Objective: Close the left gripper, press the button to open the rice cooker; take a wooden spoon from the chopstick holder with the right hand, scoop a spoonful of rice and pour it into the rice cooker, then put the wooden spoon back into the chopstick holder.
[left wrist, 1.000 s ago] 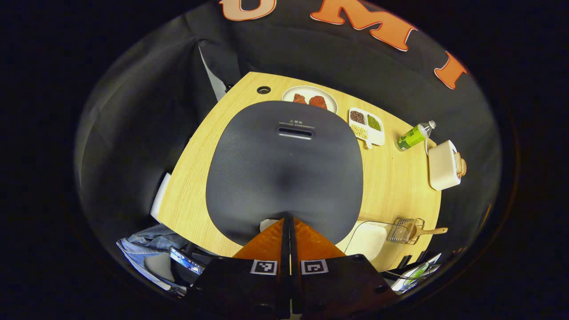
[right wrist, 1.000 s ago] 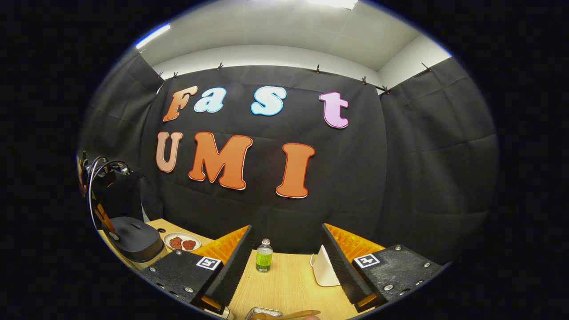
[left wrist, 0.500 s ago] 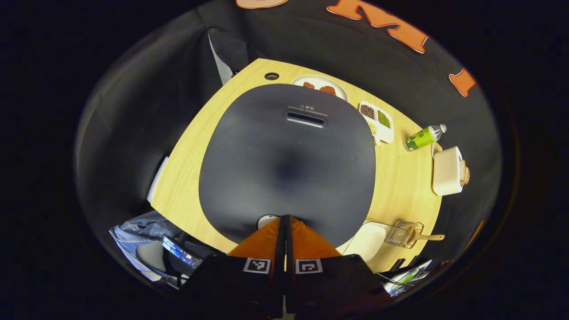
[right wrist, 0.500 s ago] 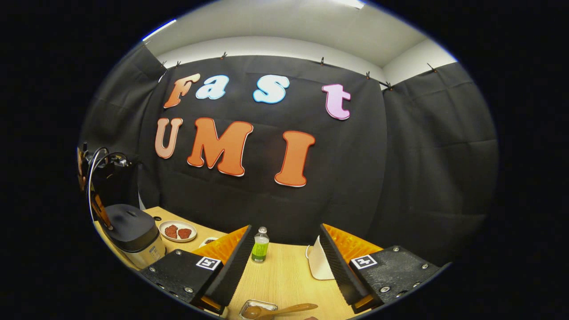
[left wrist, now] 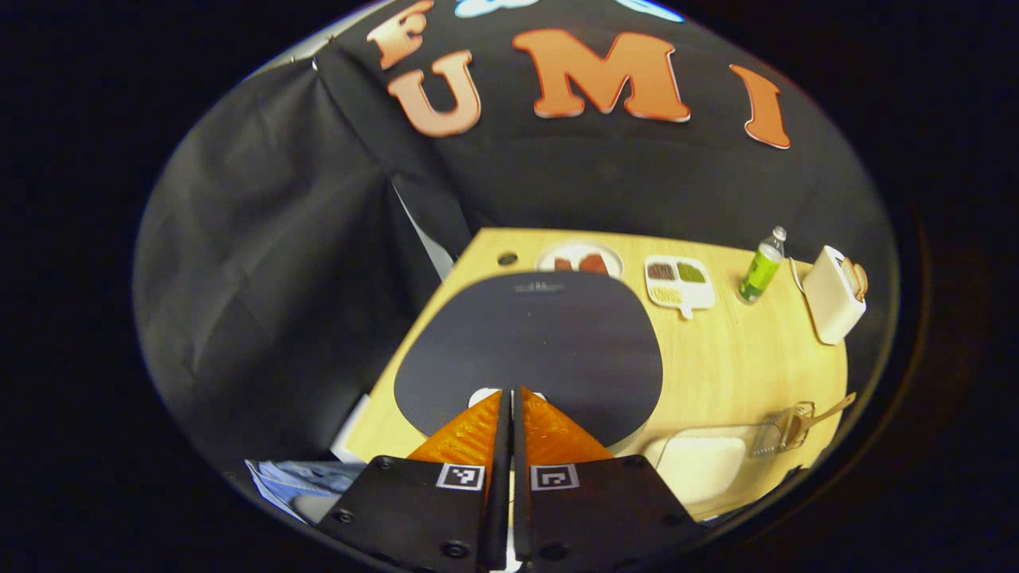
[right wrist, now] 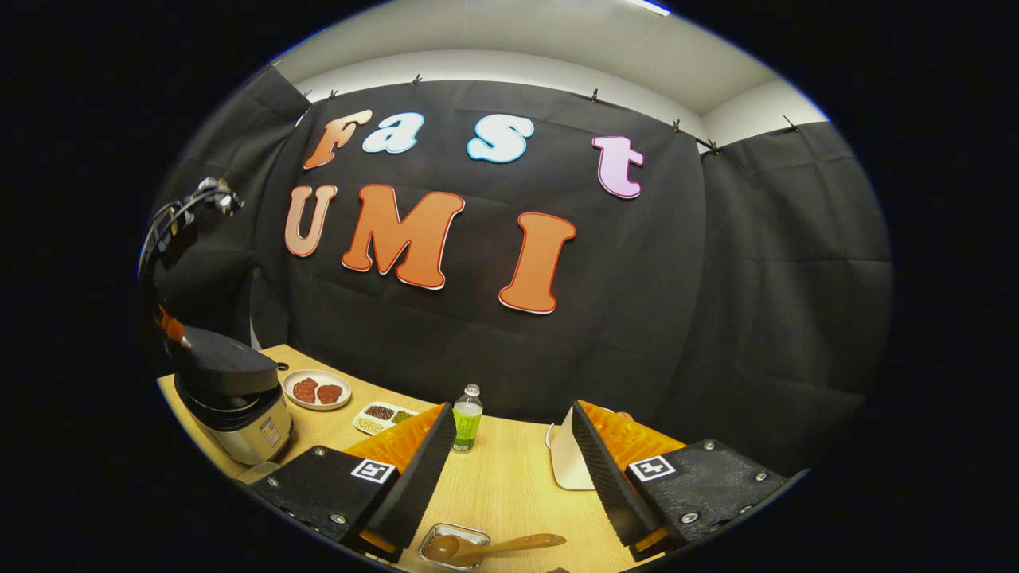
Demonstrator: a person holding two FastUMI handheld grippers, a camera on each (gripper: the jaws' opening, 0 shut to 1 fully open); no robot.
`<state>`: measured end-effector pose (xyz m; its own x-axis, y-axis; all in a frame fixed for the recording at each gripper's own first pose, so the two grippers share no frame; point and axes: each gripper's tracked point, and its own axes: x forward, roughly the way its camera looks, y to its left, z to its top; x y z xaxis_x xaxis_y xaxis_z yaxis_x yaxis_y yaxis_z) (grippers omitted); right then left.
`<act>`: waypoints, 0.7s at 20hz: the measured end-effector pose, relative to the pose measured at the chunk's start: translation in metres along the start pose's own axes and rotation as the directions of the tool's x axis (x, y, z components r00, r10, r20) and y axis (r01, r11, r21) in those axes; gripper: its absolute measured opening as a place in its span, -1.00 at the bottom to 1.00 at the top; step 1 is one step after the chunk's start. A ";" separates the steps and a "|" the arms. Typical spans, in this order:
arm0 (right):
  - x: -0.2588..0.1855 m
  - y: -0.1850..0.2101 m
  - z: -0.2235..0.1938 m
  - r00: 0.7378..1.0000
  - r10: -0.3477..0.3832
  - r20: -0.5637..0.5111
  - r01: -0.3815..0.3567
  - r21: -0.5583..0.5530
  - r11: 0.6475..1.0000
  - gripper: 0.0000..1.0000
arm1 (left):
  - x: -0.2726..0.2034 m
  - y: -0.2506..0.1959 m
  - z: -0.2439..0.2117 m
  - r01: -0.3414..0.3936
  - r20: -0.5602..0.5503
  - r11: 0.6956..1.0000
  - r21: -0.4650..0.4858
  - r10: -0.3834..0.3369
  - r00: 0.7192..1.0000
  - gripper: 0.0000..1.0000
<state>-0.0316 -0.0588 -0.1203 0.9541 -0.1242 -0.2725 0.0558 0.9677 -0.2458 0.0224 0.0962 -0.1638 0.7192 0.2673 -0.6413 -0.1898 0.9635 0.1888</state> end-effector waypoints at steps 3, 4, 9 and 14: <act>0.001 0.006 0.002 1.000 0.021 0.002 -0.021 0.000 1.000 0.82 | -0.023 -0.003 0.048 -0.052 0.206 0.999 0.008 0.049 0.977 -0.89; 0.002 0.006 0.001 1.000 0.023 0.000 -0.023 -0.003 1.000 0.82 | -0.030 -0.003 0.060 -0.053 0.256 0.999 -0.003 0.052 0.965 -0.89; -0.001 0.004 -0.012 0.999 0.024 -0.033 -0.024 0.013 1.000 0.84 | -0.055 -0.023 0.083 0.065 0.432 0.997 -0.034 -0.043 0.901 -0.34; -0.005 0.000 -0.034 0.995 0.025 -0.093 -0.019 0.056 0.998 0.83 | -0.072 -0.045 0.087 0.185 0.496 0.981 -0.055 -0.134 0.858 0.19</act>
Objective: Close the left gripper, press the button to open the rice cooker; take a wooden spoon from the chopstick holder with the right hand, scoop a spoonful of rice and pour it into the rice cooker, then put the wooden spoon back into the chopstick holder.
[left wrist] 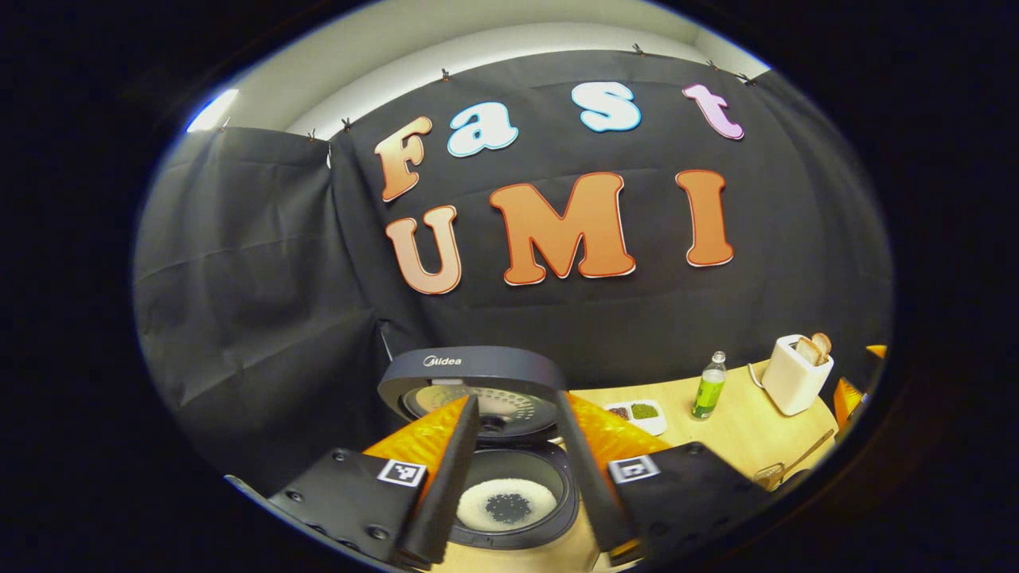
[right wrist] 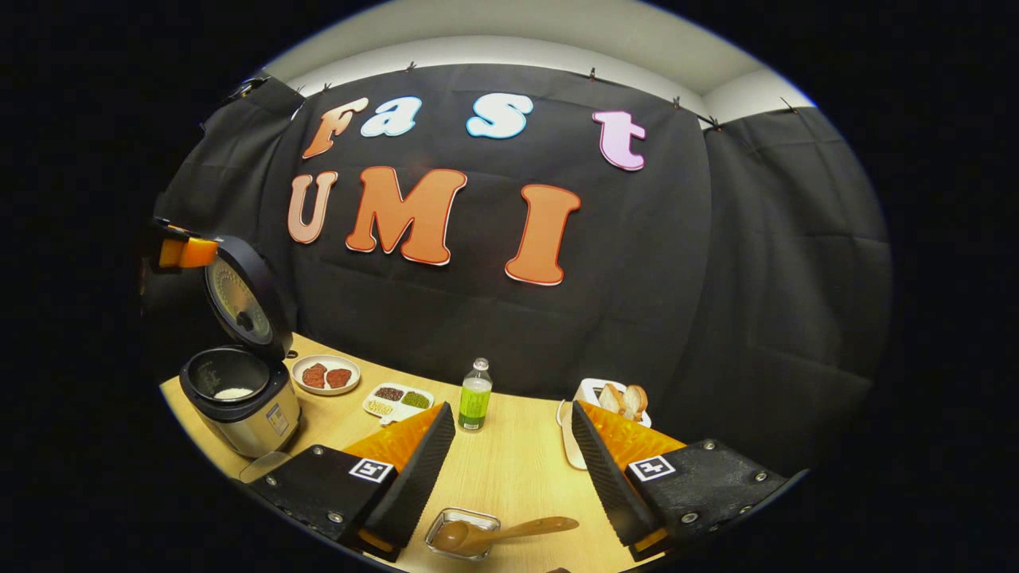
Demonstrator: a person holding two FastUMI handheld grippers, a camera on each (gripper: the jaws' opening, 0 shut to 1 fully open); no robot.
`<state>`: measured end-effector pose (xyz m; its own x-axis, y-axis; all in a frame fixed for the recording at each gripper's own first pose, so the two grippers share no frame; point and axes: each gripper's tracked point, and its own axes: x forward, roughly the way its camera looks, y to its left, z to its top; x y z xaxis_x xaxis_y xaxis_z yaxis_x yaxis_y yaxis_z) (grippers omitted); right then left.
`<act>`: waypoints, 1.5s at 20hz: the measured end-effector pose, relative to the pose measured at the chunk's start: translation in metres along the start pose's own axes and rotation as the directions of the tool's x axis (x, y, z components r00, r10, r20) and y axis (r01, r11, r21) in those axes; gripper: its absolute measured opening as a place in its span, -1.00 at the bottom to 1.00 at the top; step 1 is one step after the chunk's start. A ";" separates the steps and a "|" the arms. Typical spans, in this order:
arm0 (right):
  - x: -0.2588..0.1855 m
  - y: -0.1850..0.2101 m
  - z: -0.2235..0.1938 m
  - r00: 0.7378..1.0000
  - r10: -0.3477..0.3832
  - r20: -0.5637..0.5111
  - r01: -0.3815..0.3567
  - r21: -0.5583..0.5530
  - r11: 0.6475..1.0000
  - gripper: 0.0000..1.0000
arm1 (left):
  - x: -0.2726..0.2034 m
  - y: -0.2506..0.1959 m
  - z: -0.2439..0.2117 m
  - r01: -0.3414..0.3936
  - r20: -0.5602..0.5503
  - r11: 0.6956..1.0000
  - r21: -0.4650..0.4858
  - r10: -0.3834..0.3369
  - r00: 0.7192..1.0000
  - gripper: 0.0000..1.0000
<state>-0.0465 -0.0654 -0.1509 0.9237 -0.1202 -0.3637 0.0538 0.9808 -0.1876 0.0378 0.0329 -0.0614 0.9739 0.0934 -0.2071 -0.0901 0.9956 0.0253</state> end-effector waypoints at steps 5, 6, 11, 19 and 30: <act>0.003 -0.013 -0.026 0.998 -0.029 -0.064 0.033 0.054 0.998 0.84 | -0.012 -0.012 0.018 0.024 0.092 1.000 0.009 -0.025 0.995 0.86; 0.004 -0.015 -0.033 0.996 -0.033 -0.082 0.038 0.067 0.997 0.84 | -0.014 -0.013 0.017 0.017 0.096 0.999 0.029 -0.020 0.995 0.93; 0.009 -0.030 -0.080 0.980 -0.055 -0.193 0.084 0.142 0.986 0.84 | -0.021 -0.026 0.014 0.015 0.103 0.995 0.095 -0.025 0.994 1.00; 0.021 -0.030 -0.157 0.930 -0.016 -0.367 0.136 0.304 0.943 0.84 | -0.032 -0.051 0.007 0.045 0.083 0.991 0.125 -0.056 0.995 0.86; 0.028 0.010 -0.215 0.837 0.086 -0.541 0.262 0.533 0.804 0.24 | -0.035 -0.036 -0.002 0.016 0.065 0.990 0.138 -0.025 0.998 1.00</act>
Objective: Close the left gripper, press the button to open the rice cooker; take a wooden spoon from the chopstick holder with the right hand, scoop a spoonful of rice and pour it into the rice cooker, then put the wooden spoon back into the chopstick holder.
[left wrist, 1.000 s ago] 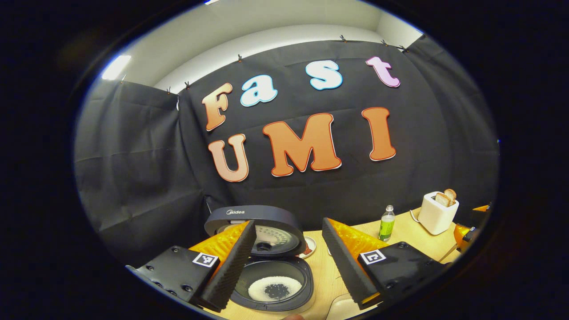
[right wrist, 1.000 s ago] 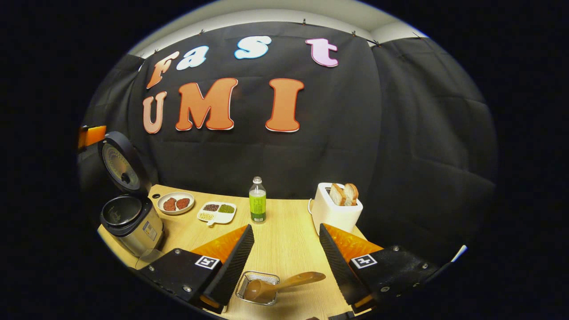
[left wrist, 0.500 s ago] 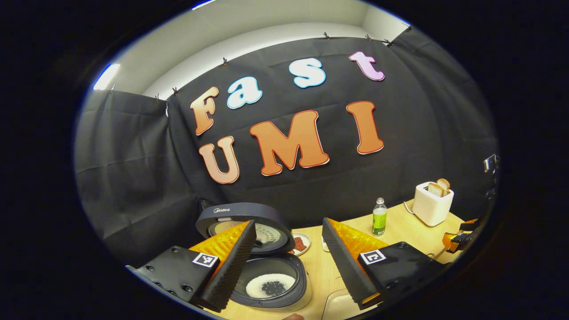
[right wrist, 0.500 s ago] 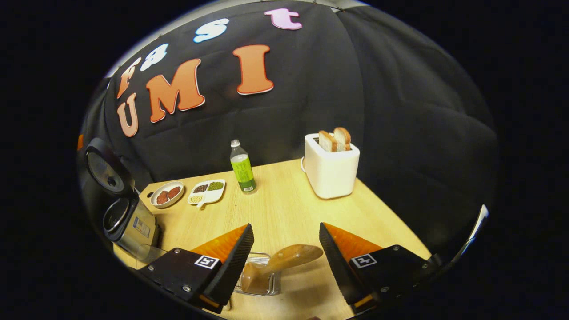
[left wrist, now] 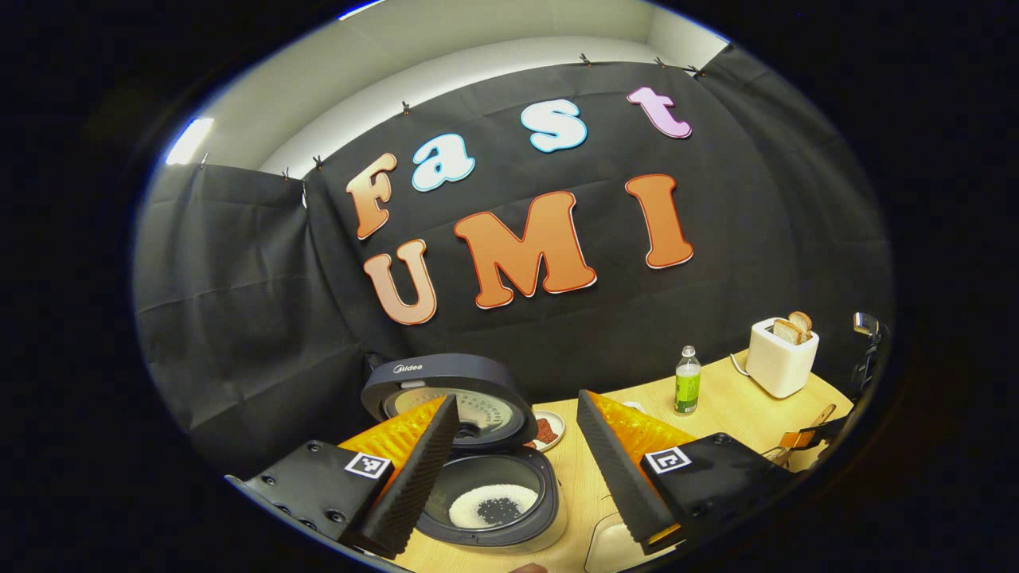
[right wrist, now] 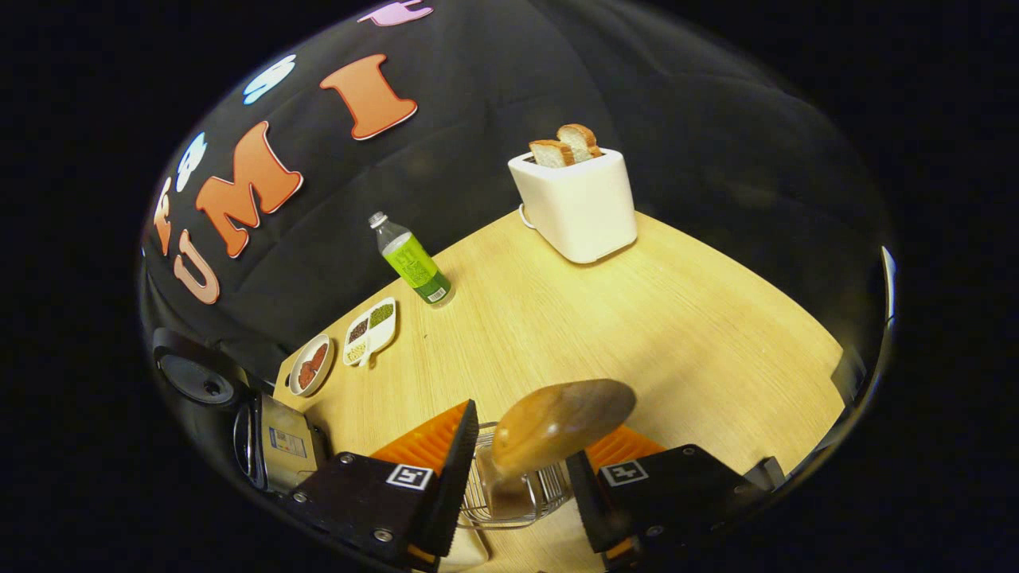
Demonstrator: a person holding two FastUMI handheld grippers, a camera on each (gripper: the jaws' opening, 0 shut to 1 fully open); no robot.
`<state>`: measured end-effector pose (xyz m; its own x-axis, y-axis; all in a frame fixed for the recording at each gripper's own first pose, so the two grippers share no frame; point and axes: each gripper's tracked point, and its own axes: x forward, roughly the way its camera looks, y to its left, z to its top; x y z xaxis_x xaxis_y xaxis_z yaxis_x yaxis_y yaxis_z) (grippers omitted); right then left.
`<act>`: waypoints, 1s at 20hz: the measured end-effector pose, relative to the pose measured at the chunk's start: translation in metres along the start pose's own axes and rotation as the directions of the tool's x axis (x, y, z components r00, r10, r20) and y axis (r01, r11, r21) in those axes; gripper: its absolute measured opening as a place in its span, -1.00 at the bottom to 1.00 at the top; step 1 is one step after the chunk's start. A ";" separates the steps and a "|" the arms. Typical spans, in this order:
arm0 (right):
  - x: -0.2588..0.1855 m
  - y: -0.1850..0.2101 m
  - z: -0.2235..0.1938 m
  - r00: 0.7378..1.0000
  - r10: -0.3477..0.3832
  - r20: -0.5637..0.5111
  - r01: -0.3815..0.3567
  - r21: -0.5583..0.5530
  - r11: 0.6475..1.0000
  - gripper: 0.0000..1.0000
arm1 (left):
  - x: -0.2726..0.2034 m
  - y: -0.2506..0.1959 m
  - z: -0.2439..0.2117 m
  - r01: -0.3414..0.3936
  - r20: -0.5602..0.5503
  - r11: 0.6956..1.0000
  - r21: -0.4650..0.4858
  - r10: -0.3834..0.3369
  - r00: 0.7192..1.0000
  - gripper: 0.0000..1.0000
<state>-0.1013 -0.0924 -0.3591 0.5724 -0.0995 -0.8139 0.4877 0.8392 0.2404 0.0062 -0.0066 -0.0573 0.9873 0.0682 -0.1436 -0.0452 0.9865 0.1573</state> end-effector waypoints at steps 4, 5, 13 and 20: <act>0.002 -0.005 -0.005 0.998 -0.068 -0.002 0.068 -0.019 0.997 -0.38 | 0.000 0.004 -0.002 -0.003 0.001 1.000 0.010 0.003 1.000 0.86; 0.000 -0.002 -0.003 0.998 -0.058 0.003 0.058 0.005 0.998 -0.51 | 0.001 0.004 -0.003 -0.002 0.002 1.000 0.009 0.002 1.000 0.86; -0.025 0.015 0.001 0.995 0.023 0.102 -0.020 -0.033 0.999 -0.69 | 0.009 0.005 -0.002 0.005 0.024 1.000 0.031 -0.005 1.000 0.86; -0.061 0.044 0.042 0.979 0.095 0.181 -0.078 -0.103 0.992 -0.75 | 0.015 0.013 -0.001 0.015 0.042 1.000 0.026 -0.016 0.999 0.86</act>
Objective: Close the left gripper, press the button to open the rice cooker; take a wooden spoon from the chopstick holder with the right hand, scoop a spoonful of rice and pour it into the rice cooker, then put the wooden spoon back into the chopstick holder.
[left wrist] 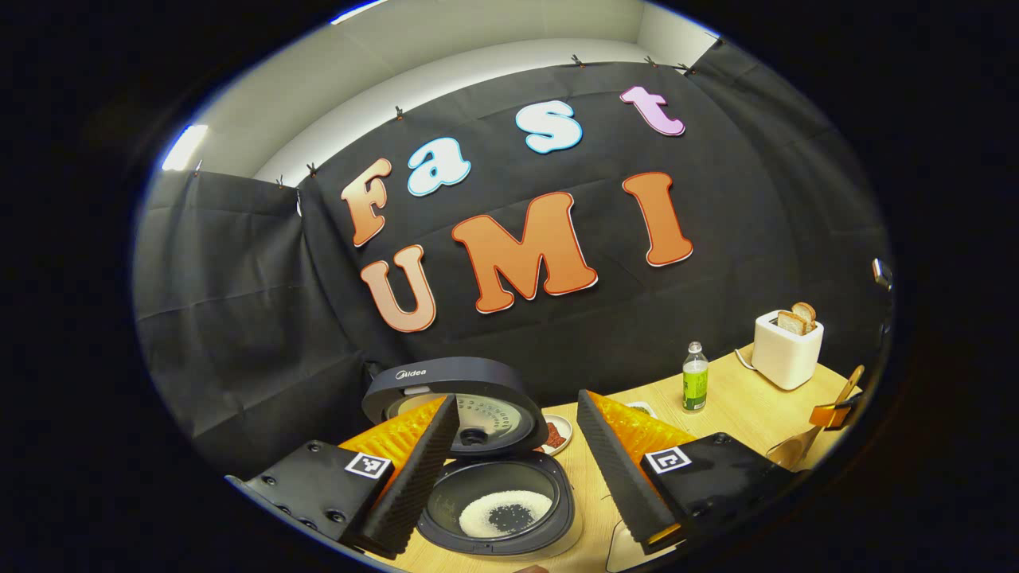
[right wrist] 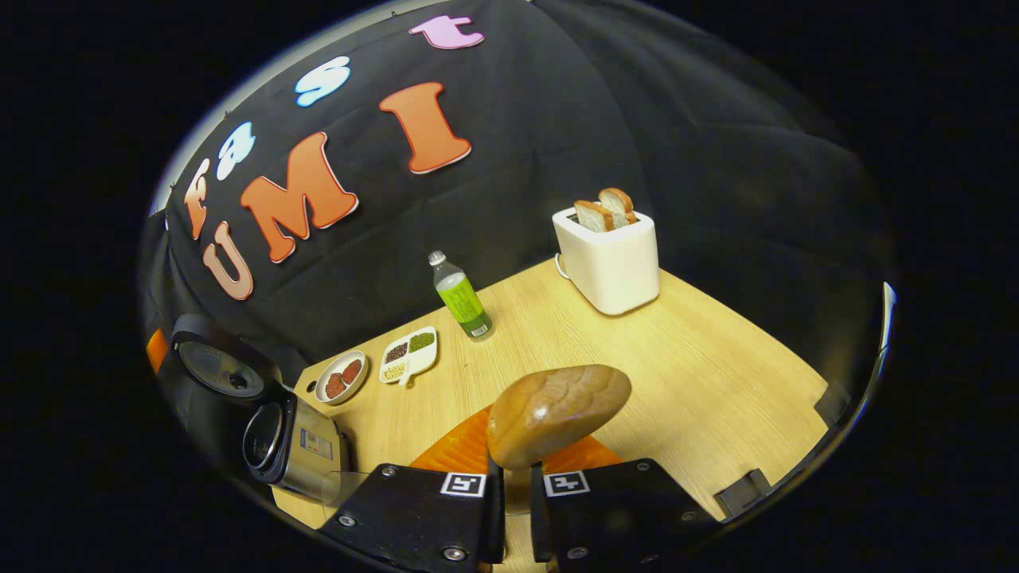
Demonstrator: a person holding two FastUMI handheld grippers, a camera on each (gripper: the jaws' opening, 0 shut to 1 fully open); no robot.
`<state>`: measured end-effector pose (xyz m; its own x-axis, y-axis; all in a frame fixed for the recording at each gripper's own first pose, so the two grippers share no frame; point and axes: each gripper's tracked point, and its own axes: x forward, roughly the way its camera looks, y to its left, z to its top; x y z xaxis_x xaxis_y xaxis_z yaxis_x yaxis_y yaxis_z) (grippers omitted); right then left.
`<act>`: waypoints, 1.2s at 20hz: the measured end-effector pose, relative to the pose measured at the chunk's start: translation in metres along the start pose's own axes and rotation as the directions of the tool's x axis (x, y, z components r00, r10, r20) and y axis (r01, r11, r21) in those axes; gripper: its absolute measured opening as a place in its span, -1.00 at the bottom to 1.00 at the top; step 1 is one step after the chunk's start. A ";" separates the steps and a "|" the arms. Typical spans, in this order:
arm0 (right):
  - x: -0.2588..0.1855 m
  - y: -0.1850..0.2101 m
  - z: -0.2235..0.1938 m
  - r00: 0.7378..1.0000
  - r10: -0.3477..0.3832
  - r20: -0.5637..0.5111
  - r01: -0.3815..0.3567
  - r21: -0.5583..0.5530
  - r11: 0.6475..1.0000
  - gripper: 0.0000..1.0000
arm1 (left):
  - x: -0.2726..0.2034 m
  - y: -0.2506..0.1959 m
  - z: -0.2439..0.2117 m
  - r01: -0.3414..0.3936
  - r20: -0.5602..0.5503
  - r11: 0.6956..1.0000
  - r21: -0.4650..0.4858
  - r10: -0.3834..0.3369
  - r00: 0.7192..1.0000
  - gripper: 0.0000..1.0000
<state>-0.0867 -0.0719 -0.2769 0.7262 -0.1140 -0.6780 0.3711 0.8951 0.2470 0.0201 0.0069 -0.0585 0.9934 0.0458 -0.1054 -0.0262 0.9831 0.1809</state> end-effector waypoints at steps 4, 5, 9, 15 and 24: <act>-0.021 0.033 0.027 0.997 0.063 0.050 -0.061 -0.036 0.997 -0.75 | 0.006 0.013 -0.004 -0.007 -0.002 0.999 -0.036 0.007 1.000 0.94; -0.024 0.040 0.026 0.996 0.075 0.047 -0.074 -0.029 0.997 -0.75 | 0.007 0.017 -0.007 -0.009 -0.007 0.999 -0.044 0.009 1.000 0.89; -0.033 0.069 0.011 0.993 0.118 0.014 -0.118 -0.014 0.993 -0.76 | 0.012 0.040 -0.015 -0.014 -0.007 0.997 -0.079 0.014 1.000 0.99; -0.036 0.105 -0.033 0.991 0.122 -0.055 -0.124 -0.042 0.991 -0.75 | 0.021 0.071 -0.028 -0.004 -0.005 0.995 -0.097 0.004 1.000 0.86; -0.020 0.093 -0.083 0.997 -0.037 -0.063 0.024 -0.198 0.980 -0.79 | 0.021 0.116 -0.058 0.008 -0.041 0.995 -0.102 -0.012 0.999 0.86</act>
<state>-0.1148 0.0492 -0.2975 0.6742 -0.1194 -0.7288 0.2665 0.9597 0.0893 0.0311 0.1317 -0.0967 0.9881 0.0412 -0.1480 -0.0297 0.9964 0.0792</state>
